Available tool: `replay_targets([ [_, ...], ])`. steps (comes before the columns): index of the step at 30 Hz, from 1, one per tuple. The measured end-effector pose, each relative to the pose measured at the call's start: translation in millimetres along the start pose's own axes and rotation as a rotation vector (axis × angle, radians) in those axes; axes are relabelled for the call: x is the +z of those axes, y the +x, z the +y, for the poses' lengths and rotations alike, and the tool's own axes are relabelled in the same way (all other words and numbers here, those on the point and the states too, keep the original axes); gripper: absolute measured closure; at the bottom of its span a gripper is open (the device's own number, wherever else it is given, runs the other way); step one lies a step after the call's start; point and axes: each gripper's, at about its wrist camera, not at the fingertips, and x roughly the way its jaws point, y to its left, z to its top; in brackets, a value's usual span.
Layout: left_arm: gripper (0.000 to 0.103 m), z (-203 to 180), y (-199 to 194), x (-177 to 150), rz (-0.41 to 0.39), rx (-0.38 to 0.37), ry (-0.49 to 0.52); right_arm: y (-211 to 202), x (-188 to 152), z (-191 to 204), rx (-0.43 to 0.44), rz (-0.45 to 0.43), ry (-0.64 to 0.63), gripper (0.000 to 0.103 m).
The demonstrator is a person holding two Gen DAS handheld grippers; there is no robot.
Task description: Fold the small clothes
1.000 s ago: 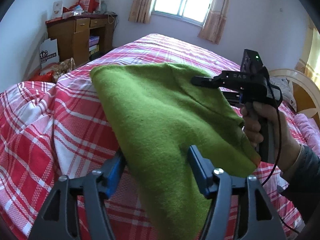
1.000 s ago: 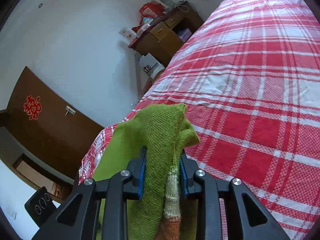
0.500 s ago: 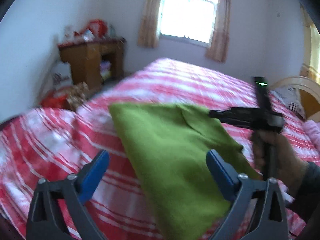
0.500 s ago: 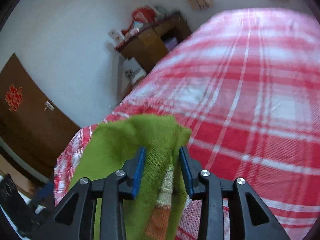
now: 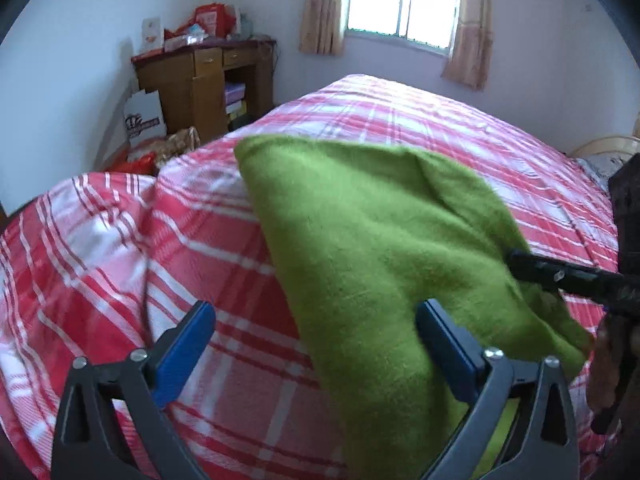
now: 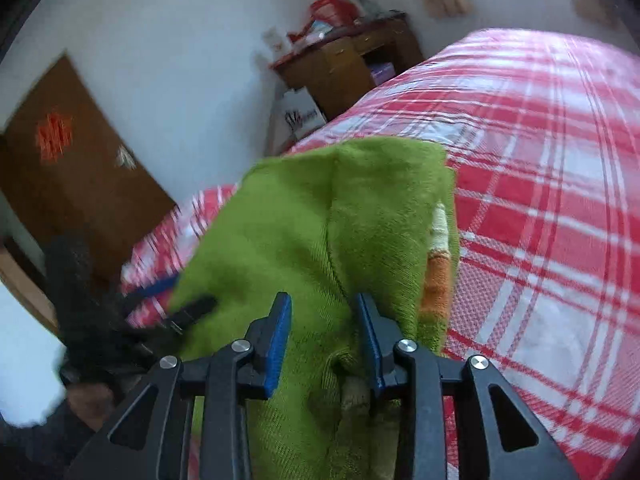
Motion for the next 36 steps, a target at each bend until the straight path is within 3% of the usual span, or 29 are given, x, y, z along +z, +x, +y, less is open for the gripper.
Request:
replay_targets([
  [5,0.000,-2.9,-6.7,-4.4,-0.029,0.018,0.017,-4.6,-3.7,6.8,-0.034,-0.011,-0.021,0.069],
  [8,0.000,-3.1,-27.3,-4.7,-0.034,0.036,0.047,-23.8,-13.9,6.6,-0.030,-0.055,0.011,0.067],
  [12,0.000,0.7,-65.6,2.8,-0.102,0.031,0.030,-51.1,-20.6,23.6,-0.103,-0.138,0.001,0.067],
  [16,0.000,-3.0,-101.0,15.1,-0.189,0.021,0.023,-88.7,-27.7,54.5,-0.221,-0.247,-0.041,0.050],
  [21,0.000,-10.3,-130.0,24.1,-0.249,-0.015,0.041,-125.8,-32.3,92.1,-0.243,-0.339,-0.111,0.048],
  [27,0.000,-13.5,-145.8,27.7,-0.291,-0.030,0.045,-143.4,-38.9,118.6,-0.305,-0.382,-0.184,0.046],
  [36,0.000,-15.9,-147.5,27.2,-0.292,-0.032,0.047,-155.7,-39.7,112.9,-0.320,-0.408,-0.145,0.045],
])
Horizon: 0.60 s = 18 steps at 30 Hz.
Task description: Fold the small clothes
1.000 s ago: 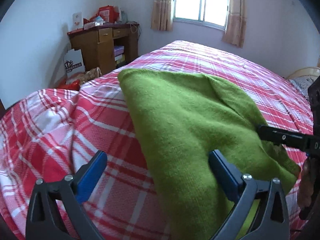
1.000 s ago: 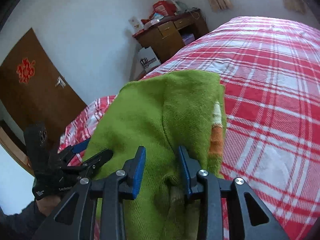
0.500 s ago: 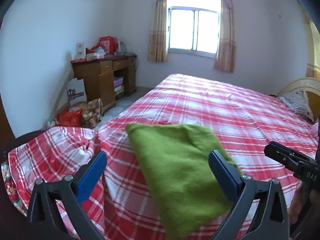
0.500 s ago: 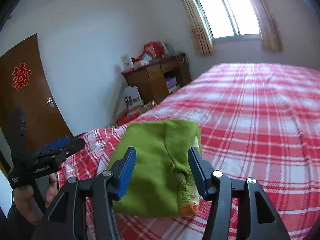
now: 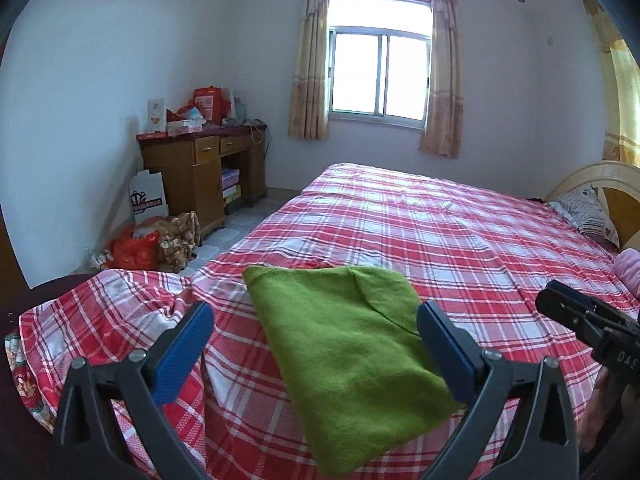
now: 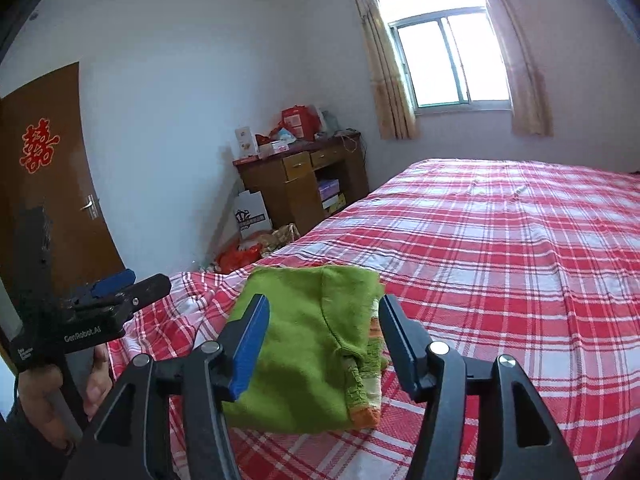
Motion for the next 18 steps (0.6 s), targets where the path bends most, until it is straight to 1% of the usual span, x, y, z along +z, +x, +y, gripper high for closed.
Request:
replay_targets([
  [18,0.000,-1.4,1.9,-2.8,0.005,-0.001,0.001,-2.7,-2.6,-2.5,-0.011,0.006,0.015,0.044],
])
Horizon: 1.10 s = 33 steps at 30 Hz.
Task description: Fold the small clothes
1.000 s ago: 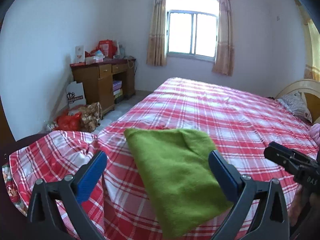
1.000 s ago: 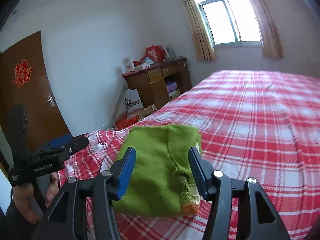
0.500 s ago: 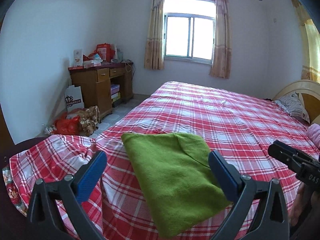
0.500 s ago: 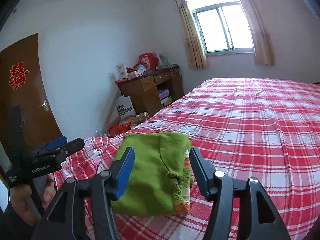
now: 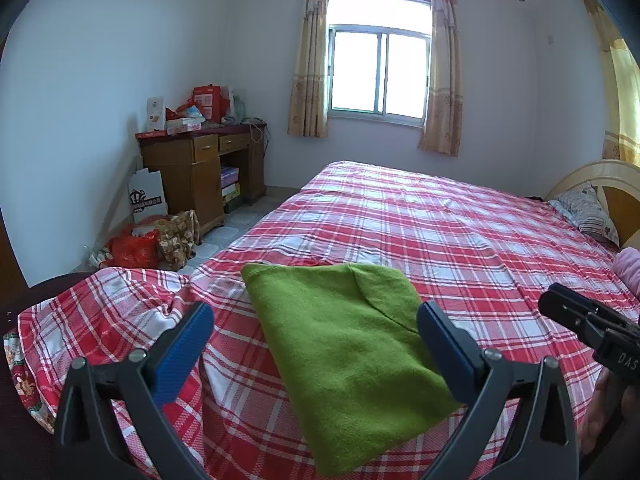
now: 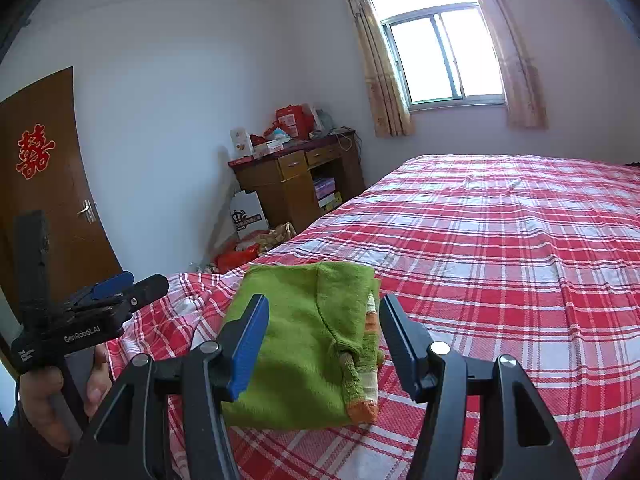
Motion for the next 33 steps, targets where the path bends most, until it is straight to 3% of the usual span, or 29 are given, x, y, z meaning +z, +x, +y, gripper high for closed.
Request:
replay_targets([
  [17,0.000,-3.1,4.7,-2.6,0.021,-0.022,0.004,-5.6,0.5,0.2,-0.014,-0.012,-0.003,0.043],
  [33,0.000,-2.3,-2.9,3.0,-0.028,-0.014,-0.006,-22.3,5.4,-5.9,-0.035,-0.079,0.020,0.043],
])
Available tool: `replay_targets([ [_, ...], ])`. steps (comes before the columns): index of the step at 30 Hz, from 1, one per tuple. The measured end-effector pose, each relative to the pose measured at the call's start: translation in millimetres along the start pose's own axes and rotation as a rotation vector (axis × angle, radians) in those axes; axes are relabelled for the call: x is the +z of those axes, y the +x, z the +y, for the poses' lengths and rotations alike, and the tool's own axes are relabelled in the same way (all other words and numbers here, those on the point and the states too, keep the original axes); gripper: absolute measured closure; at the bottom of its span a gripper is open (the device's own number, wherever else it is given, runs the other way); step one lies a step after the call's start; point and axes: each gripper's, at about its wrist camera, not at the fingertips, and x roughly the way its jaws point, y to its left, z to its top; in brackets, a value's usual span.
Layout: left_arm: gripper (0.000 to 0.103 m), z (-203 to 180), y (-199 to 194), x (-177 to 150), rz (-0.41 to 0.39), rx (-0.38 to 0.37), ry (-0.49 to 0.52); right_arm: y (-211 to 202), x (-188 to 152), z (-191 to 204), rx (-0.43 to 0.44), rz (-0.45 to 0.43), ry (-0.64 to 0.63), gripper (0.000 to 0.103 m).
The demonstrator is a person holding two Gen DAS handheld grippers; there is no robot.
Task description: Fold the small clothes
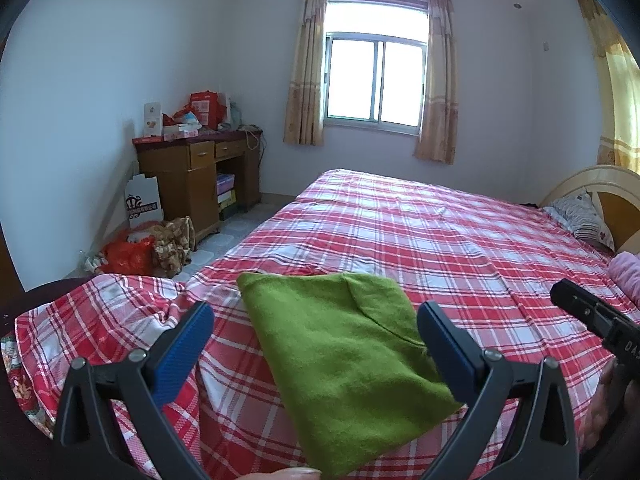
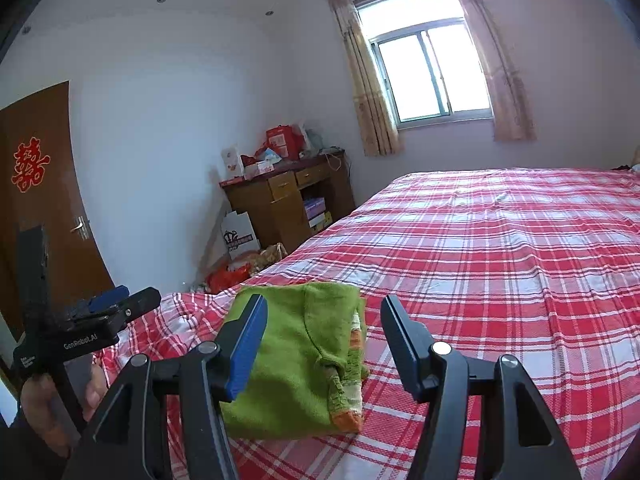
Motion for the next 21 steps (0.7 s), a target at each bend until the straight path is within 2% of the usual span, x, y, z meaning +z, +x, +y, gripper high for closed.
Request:
replay_targets([
  [11,0.000,6.2,6.7,-3.1,0.020,0.032,-0.018,1.0,-5.5,-3.9,0.000,0.020,0.007,0.042],
  [21,0.000,4.9,5.2,-4.7,0.002,0.040,-0.006,5.1,-11.7,-5.3,-0.002,0.049,0.006,0.042],
])
